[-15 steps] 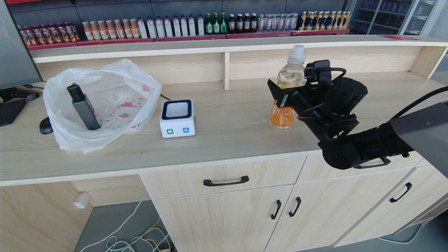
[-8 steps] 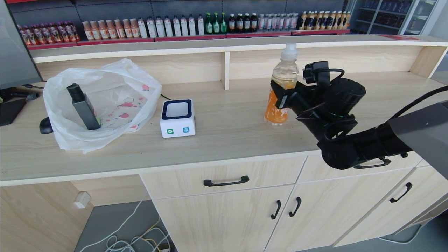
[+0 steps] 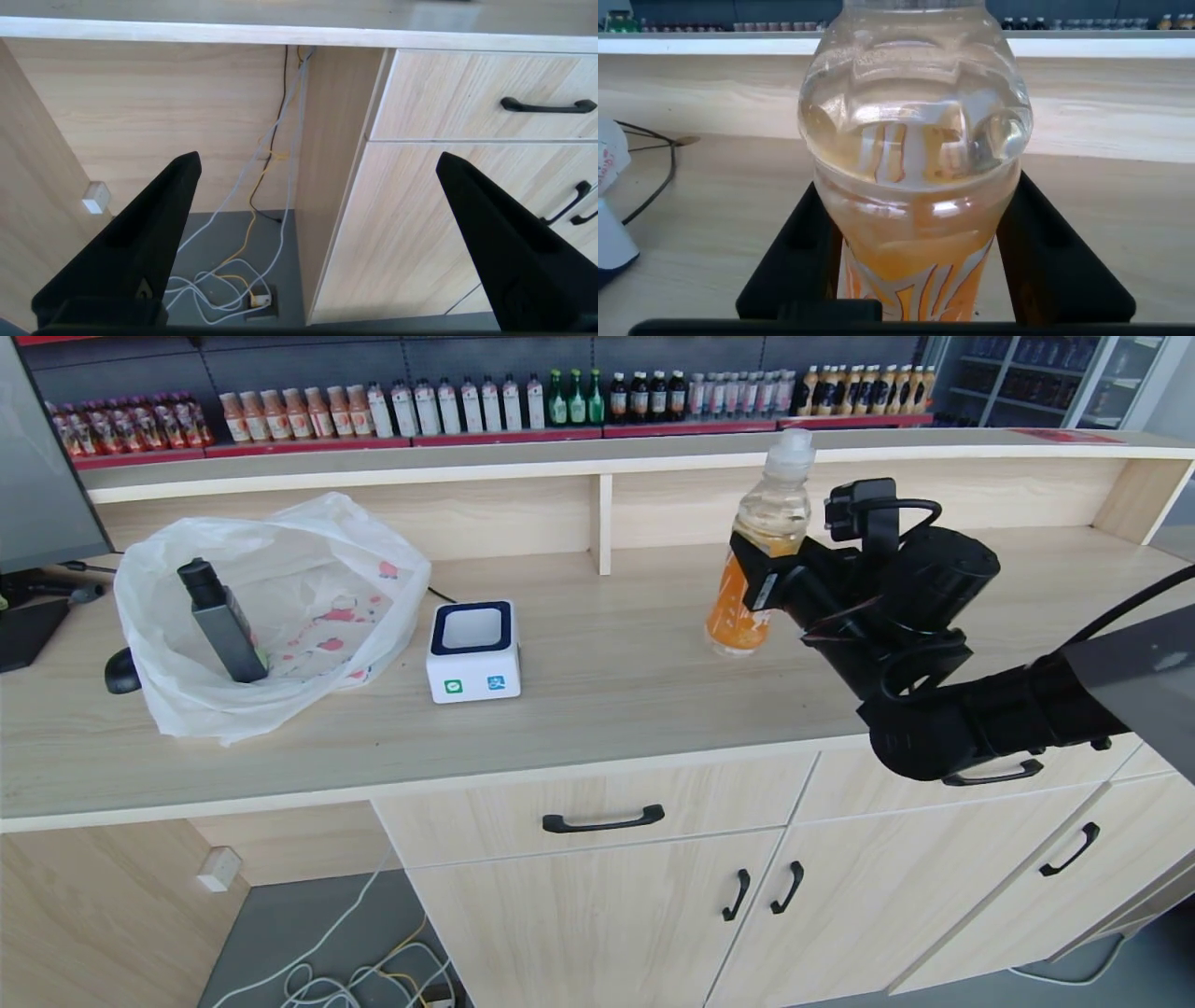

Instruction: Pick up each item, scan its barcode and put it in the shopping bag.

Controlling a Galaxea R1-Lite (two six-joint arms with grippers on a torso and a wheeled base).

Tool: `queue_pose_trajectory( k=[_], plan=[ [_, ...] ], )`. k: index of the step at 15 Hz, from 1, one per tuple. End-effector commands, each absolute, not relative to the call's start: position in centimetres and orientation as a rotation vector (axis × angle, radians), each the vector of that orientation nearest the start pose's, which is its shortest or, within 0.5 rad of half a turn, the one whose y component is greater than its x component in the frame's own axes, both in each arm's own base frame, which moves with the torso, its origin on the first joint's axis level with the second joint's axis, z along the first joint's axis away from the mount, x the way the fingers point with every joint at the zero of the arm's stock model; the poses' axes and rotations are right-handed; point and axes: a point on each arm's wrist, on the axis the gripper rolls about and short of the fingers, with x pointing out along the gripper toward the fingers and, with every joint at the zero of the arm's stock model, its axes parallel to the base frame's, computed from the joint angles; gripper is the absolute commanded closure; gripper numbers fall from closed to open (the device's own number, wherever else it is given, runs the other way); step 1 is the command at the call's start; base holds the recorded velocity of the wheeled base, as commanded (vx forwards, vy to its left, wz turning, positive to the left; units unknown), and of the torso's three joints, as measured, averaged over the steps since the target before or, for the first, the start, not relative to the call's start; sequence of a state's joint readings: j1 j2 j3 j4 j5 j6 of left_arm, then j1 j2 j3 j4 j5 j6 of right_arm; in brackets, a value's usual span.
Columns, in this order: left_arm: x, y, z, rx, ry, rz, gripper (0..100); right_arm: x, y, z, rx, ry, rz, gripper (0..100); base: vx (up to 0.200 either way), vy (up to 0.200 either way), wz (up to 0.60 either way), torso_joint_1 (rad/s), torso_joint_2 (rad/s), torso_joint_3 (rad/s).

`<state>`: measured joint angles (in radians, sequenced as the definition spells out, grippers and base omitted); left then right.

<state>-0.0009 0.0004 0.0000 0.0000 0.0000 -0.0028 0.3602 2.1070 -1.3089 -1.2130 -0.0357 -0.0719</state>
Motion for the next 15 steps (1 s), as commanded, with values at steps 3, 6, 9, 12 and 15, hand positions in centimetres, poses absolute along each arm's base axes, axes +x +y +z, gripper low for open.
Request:
queue_pose_trajectory(
  k=[3, 6, 9, 12, 15],
  plan=[
    [-2.3, 0.0, 7.5, -0.003, 0.000, 0.000, 0, 37.1, 14.0, 26.3, 0.027, -0.496, 0.304, 100, 0.000, 0.000, 0.00, 0.000, 0.00, 0.000],
    [-2.3, 0.0, 7.5, -0.003, 0.000, -0.002, 0, 33.4, 12.9, 28.1, 0.033, -0.513, 0.310, 100, 0.000, 0.000, 0.00, 0.000, 0.00, 0.000],
    [-2.3, 0.0, 7.5, -0.003, 0.000, -0.002, 0, 29.0, 12.0, 28.5, 0.038, -0.516, 0.332, 100, 0.000, 0.000, 0.00, 0.000, 0.00, 0.000],
    [-2.3, 0.0, 7.5, -0.003, 0.000, -0.002, 0, 25.6, 11.6, 28.4, 0.047, -0.536, 0.370, 100, 0.000, 0.000, 0.00, 0.000, 0.00, 0.000],
    [-2.3, 0.0, 7.5, -0.003, 0.000, 0.000, 0, 22.1, 13.0, 26.8, 0.060, -0.512, 0.472, 100, 0.000, 0.000, 0.00, 0.000, 0.00, 0.000]
  ],
)
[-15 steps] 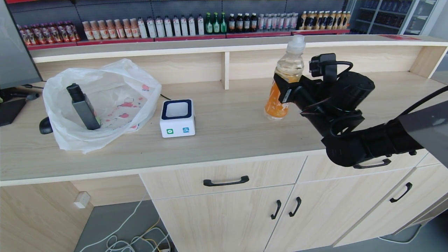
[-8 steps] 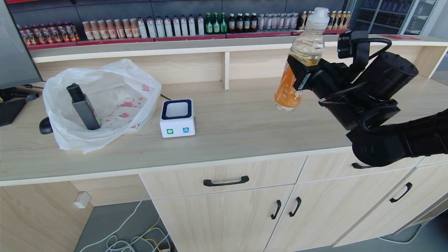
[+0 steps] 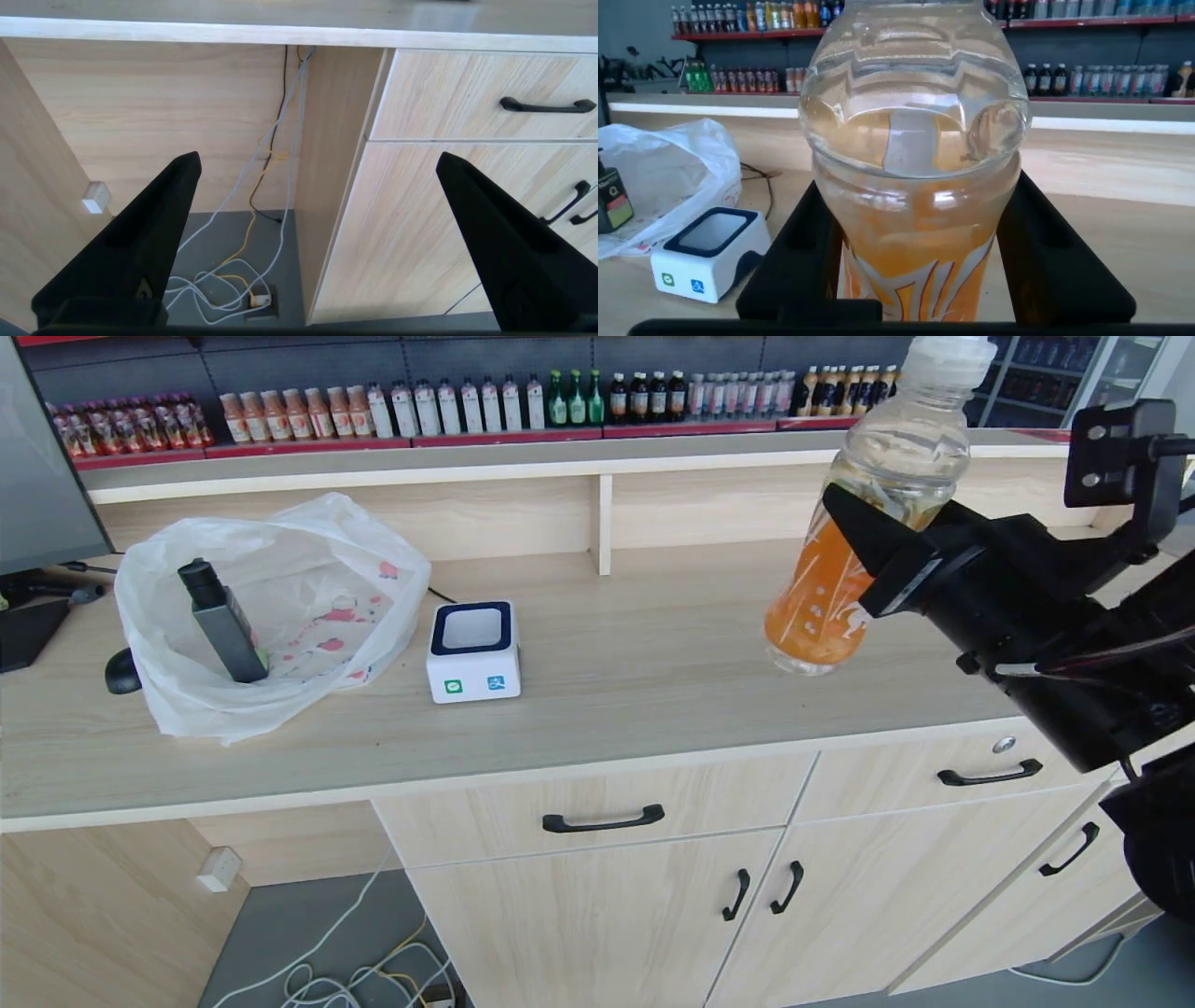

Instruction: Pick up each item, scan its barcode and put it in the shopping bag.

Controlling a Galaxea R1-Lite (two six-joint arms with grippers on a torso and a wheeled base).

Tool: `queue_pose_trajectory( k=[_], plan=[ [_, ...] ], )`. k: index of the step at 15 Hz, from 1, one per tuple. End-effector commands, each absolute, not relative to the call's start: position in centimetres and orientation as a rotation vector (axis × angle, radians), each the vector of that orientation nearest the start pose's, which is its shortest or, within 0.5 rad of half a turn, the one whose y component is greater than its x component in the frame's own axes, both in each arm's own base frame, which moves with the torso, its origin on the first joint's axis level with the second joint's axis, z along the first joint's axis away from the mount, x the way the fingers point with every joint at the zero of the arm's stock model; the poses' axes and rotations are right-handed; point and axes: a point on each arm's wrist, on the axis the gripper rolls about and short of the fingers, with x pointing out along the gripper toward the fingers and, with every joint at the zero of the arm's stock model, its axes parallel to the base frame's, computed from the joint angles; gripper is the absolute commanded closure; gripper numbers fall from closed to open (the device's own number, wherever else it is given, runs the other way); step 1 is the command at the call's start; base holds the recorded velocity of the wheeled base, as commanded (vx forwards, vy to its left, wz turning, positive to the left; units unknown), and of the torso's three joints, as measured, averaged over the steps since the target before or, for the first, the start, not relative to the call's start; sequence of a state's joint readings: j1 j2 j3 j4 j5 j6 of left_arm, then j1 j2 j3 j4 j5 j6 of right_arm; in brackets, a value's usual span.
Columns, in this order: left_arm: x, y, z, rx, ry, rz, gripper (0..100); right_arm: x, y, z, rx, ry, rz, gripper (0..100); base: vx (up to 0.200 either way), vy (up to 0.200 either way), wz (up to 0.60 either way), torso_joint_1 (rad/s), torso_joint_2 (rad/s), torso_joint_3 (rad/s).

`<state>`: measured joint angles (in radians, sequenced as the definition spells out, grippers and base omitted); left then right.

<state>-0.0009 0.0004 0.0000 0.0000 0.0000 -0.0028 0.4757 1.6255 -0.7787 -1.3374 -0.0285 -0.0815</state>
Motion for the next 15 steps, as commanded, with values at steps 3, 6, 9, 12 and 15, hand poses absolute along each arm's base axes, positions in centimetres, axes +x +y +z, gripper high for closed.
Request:
queue_pose_trajectory(
  k=[3, 6, 9, 12, 15],
  plan=[
    [-2.3, 0.0, 7.5, -0.003, 0.000, 0.000, 0, 20.0, 12.2, 24.5, 0.011, -0.474, 0.483, 100, 0.000, 0.000, 0.00, 0.000, 0.00, 0.000],
    [-2.3, 0.0, 7.5, -0.003, 0.000, -0.002, 0, 18.3, 11.2, 23.5, -0.008, -0.448, 0.488, 100, 0.000, 0.000, 0.00, 0.000, 0.00, 0.000],
    [-2.3, 0.0, 7.5, -0.003, 0.000, 0.000, 0, 16.3, 10.5, 21.8, -0.152, -0.444, 0.581, 100, 0.000, 0.000, 0.00, 0.000, 0.00, 0.000],
    [-2.3, 0.0, 7.5, -0.003, 0.000, 0.000, 0, 14.8, 12.2, 21.2, -0.268, -0.482, 0.680, 100, 0.000, 0.000, 0.00, 0.000, 0.00, 0.000],
    [-2.3, 0.0, 7.5, -0.003, 0.000, 0.000, 0, 13.0, 12.7, 20.0, -0.469, -0.541, 0.720, 100, 0.000, 0.000, 0.00, 0.000, 0.00, 0.000]
  ],
)
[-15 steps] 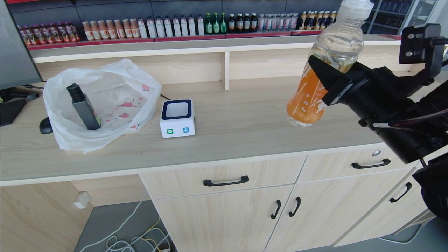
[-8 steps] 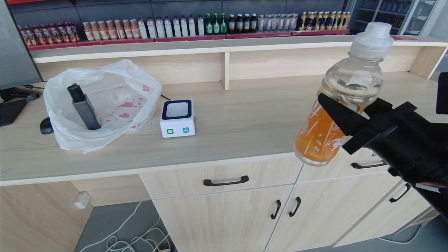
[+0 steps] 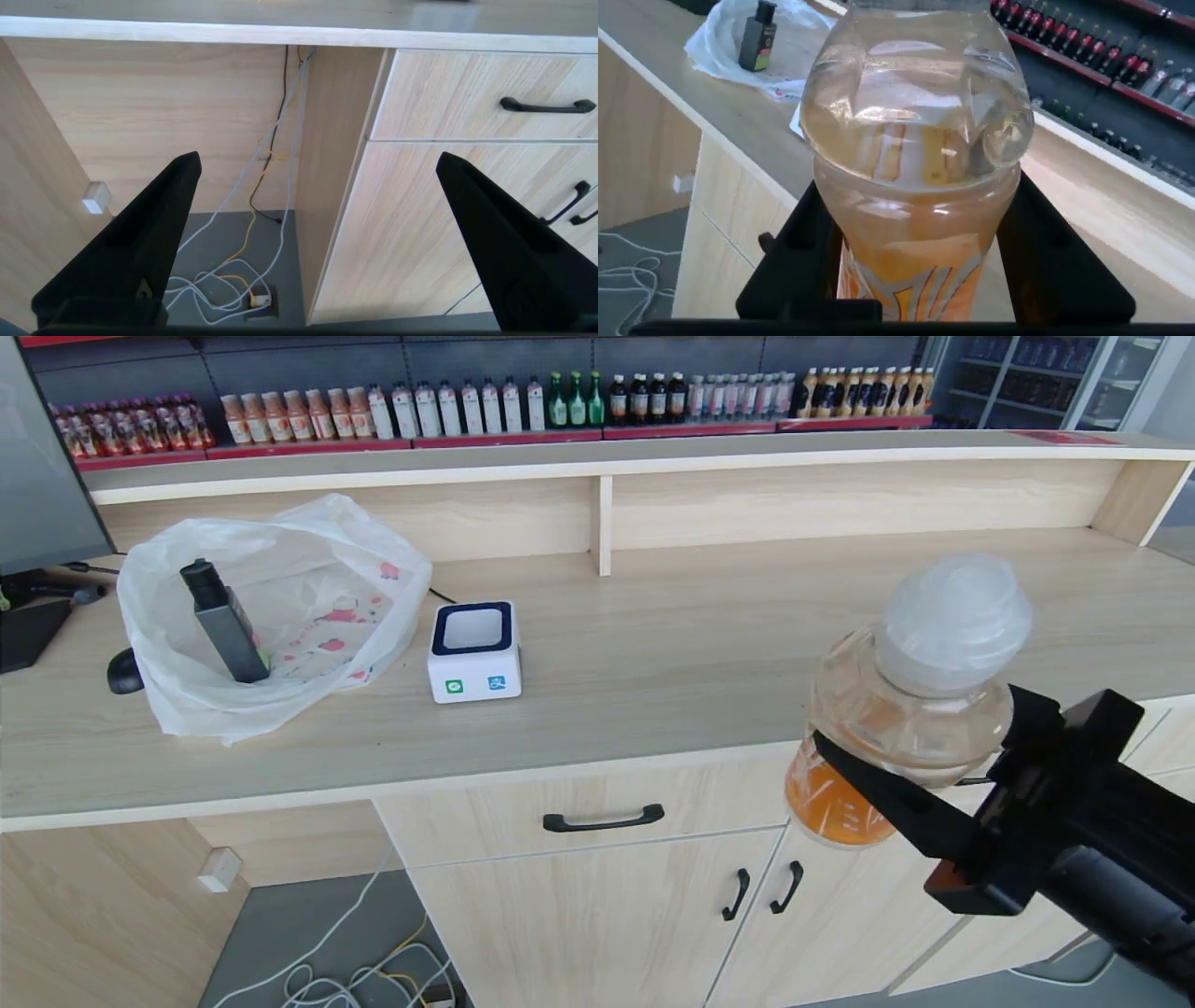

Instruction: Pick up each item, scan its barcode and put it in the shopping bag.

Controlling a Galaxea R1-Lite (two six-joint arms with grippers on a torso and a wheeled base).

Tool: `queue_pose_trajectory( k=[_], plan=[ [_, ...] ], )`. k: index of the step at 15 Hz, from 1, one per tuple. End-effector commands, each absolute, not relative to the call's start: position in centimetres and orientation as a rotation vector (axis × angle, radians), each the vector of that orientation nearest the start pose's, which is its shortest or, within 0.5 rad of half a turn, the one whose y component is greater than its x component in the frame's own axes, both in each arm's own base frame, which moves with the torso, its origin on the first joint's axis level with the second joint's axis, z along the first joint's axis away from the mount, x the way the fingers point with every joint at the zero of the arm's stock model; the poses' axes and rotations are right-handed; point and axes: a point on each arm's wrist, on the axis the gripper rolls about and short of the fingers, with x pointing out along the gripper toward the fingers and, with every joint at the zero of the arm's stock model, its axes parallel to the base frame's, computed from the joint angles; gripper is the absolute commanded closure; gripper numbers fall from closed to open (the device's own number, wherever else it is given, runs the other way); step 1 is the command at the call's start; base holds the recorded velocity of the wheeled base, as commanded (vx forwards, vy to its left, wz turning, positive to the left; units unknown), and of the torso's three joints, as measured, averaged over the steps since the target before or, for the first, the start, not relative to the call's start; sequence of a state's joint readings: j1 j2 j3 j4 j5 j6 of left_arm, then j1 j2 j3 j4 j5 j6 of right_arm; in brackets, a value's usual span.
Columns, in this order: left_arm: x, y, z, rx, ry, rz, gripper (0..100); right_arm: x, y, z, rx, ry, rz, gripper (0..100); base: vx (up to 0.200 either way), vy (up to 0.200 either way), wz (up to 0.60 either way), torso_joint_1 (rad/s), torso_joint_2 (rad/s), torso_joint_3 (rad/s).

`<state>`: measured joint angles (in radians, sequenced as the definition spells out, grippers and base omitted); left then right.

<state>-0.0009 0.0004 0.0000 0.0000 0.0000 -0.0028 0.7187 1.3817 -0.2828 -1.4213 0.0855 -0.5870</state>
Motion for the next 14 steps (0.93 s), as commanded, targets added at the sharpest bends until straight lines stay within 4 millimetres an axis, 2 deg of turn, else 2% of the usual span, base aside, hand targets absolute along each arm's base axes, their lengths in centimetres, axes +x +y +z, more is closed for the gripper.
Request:
queue_pose_trajectory(
  k=[1, 4, 5, 7, 9, 12, 14],
  plan=[
    [-2.3, 0.0, 7.5, -0.003, 0.000, 0.000, 0, 12.4, 12.7, 19.9, -0.534, -0.577, 0.722, 100, 0.000, 0.000, 0.00, 0.000, 0.00, 0.000],
    [-2.3, 0.0, 7.5, -0.003, 0.000, -0.002, 0, 11.2, 13.1, 19.4, -0.751, -0.670, 0.704, 100, 0.000, 0.000, 0.00, 0.000, 0.00, 0.000],
    [-2.3, 0.0, 7.5, -0.003, 0.000, 0.000, 0, 11.0, 12.9, 19.3, -0.774, -0.681, 0.695, 100, 0.000, 0.000, 0.00, 0.000, 0.00, 0.000],
    [-2.3, 0.0, 7.5, -0.003, 0.000, -0.002, 0, 9.6, 11.3, 18.3, -0.897, -0.703, 0.650, 100, 0.000, 0.000, 0.00, 0.000, 0.00, 0.000],
    [-2.3, 0.0, 7.5, -0.003, 0.000, 0.000, 0, 9.1, 10.6, 17.5, -0.965, -0.707, 0.644, 100, 0.000, 0.000, 0.00, 0.000, 0.00, 0.000],
    [-2.3, 0.0, 7.5, -0.003, 0.000, -0.002, 0, 8.6, 10.3, 18.2, -1.018, -0.787, 0.593, 100, 0.000, 0.000, 0.00, 0.000, 0.00, 0.000],
    [-2.3, 0.0, 7.5, -0.003, 0.000, 0.000, 0, 7.9, 10.9, 18.3, -1.085, -0.871, 0.613, 100, 0.000, 0.000, 0.00, 0.000, 0.00, 0.000]
  ],
)
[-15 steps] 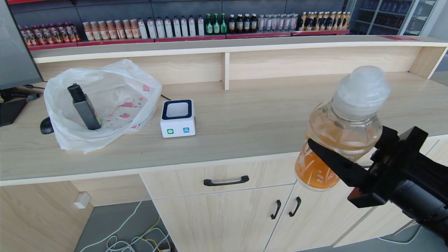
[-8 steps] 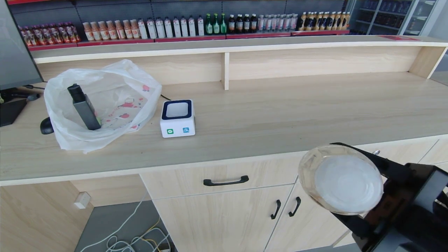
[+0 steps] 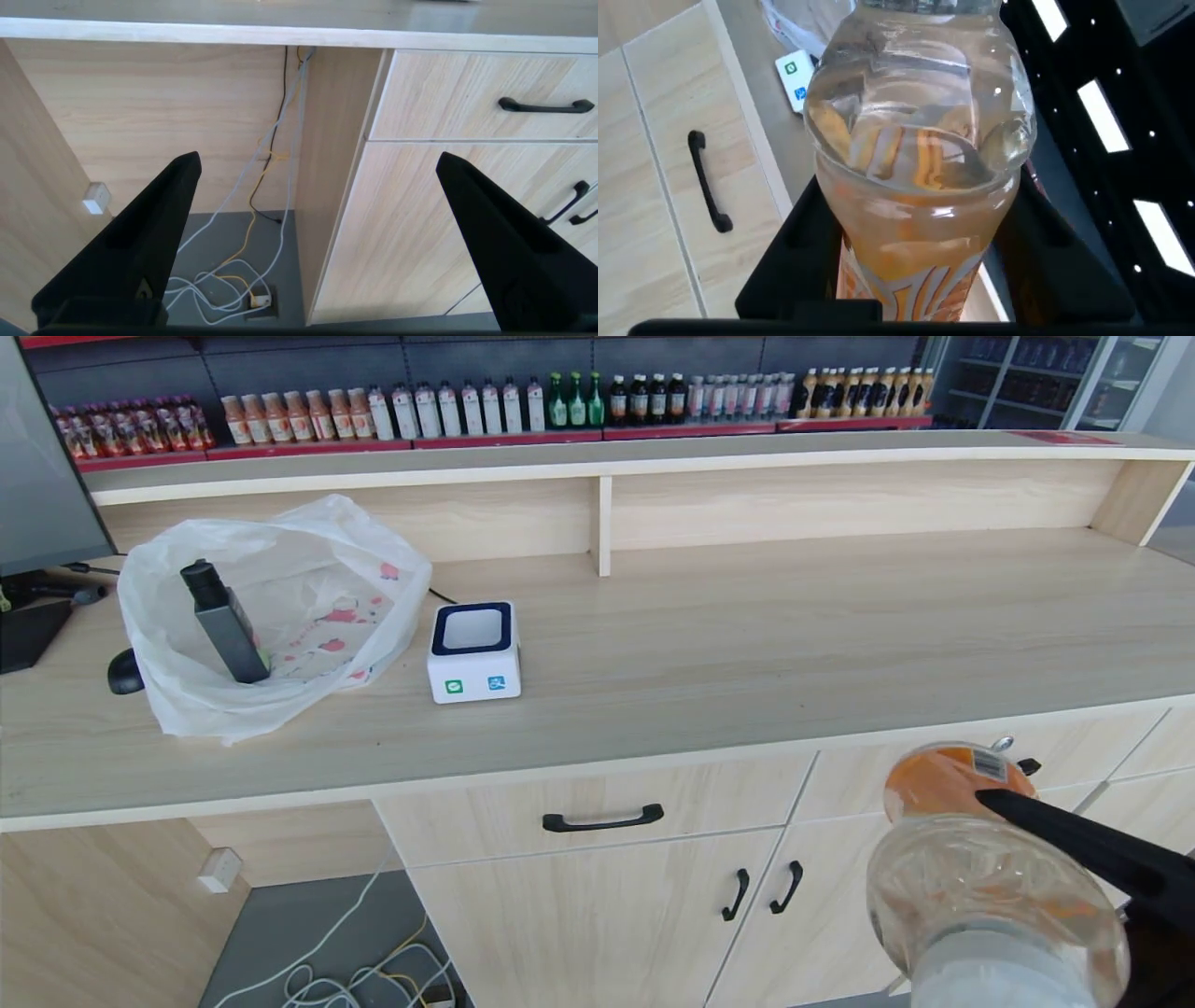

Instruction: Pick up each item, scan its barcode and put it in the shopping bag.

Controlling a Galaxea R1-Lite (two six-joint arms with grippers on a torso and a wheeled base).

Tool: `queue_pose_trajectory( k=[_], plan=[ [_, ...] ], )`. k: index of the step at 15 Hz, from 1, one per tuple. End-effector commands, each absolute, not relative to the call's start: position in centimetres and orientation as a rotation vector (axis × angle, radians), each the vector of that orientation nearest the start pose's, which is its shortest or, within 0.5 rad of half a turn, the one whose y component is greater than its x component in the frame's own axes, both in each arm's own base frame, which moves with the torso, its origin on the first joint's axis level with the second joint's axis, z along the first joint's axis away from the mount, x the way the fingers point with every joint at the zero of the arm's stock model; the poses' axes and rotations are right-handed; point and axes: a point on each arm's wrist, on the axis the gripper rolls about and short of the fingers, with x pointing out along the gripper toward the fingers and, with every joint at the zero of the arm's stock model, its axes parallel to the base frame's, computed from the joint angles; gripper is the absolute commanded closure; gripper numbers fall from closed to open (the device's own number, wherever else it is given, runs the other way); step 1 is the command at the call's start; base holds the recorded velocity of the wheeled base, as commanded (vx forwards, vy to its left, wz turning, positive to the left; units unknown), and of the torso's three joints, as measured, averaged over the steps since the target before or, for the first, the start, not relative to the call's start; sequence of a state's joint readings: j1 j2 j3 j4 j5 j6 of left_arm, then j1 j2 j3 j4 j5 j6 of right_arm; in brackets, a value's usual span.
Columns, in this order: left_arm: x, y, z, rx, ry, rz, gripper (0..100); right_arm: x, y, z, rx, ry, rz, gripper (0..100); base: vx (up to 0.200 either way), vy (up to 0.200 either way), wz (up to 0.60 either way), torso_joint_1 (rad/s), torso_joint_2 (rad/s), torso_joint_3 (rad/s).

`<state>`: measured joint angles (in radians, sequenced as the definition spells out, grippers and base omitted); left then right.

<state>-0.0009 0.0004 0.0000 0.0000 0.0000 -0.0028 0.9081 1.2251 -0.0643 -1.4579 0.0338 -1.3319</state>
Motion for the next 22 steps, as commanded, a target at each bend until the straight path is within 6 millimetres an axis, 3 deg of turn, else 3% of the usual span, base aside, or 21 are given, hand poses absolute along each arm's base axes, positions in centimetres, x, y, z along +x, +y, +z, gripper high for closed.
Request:
queue_pose_trajectory(
  k=[1, 6, 10, 22],
  plan=[
    [-2.3, 0.0, 7.5, -0.003, 0.000, -0.002, 0, 7.6, 11.1, 18.1, -1.133, -0.896, 0.620, 100, 0.000, 0.000, 0.00, 0.000, 0.00, 0.000],
    [-2.3, 0.0, 7.5, -0.003, 0.000, 0.000, 0, 8.0, 12.1, 17.4, -1.294, -1.005, 0.653, 100, 0.000, 0.000, 0.00, 0.000, 0.00, 0.000],
    [-2.3, 0.0, 7.5, -0.003, 0.000, -0.002, 0, 9.5, 15.3, 18.3, -1.386, -1.108, 0.629, 100, 0.000, 0.000, 0.00, 0.000, 0.00, 0.000],
    [-2.3, 0.0, 7.5, -0.003, 0.000, 0.000, 0, 9.5, 16.3, 17.8, -1.474, -1.163, 0.625, 100, 0.000, 0.000, 0.00, 0.000, 0.00, 0.000]
  ],
)
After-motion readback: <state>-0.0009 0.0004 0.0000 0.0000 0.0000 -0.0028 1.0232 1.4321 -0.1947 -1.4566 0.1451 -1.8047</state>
